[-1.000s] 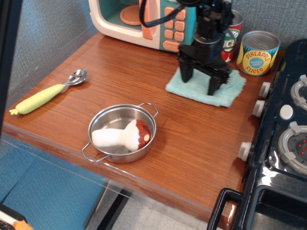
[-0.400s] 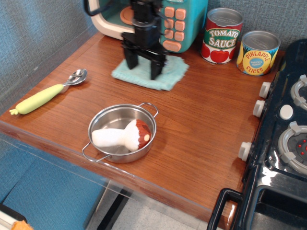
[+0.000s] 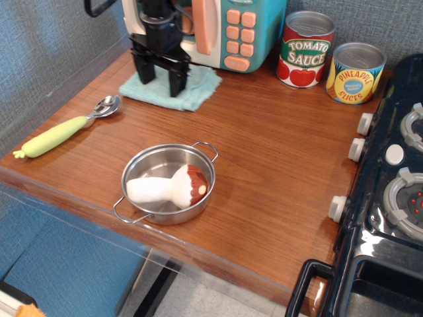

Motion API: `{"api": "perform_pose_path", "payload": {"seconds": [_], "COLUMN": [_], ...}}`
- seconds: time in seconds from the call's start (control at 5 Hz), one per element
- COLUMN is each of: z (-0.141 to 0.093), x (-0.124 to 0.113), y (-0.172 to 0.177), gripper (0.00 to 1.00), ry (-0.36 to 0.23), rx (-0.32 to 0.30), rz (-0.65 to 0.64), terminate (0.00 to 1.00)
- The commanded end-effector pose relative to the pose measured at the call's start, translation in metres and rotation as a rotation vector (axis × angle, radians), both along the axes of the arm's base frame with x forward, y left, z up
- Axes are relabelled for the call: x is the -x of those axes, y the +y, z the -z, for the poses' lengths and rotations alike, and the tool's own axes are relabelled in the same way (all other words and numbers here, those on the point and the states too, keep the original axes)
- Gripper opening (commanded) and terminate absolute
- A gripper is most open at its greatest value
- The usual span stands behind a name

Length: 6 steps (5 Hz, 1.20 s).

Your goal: Place the blue cloth between microwave and spoon.

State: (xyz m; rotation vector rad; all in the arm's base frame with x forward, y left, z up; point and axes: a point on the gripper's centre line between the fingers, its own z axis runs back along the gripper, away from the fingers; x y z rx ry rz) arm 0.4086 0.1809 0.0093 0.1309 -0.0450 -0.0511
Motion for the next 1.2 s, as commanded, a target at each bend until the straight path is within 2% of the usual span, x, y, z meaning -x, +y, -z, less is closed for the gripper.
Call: {"api": "perform_pose_path", "payload": {"seconds": [0.0, 0.4, 0.8, 1.0], "z": [-0.016, -0.071, -0.108, -0.118], "x": [0.013, -0.002, 0.016, 0.025], "y": [0.041, 0.007, 0.000, -0.004], "gripper": [1.00, 1.00, 1.00, 1.00], "ry": [-0.021, -0.133, -0.180, -0.194], "rx": [0.033, 0.097, 0.054, 0.045], "rz": [-0.043, 0.023, 0.022, 0.025], "terminate": [0.00, 0.00, 0.00, 0.00]}}
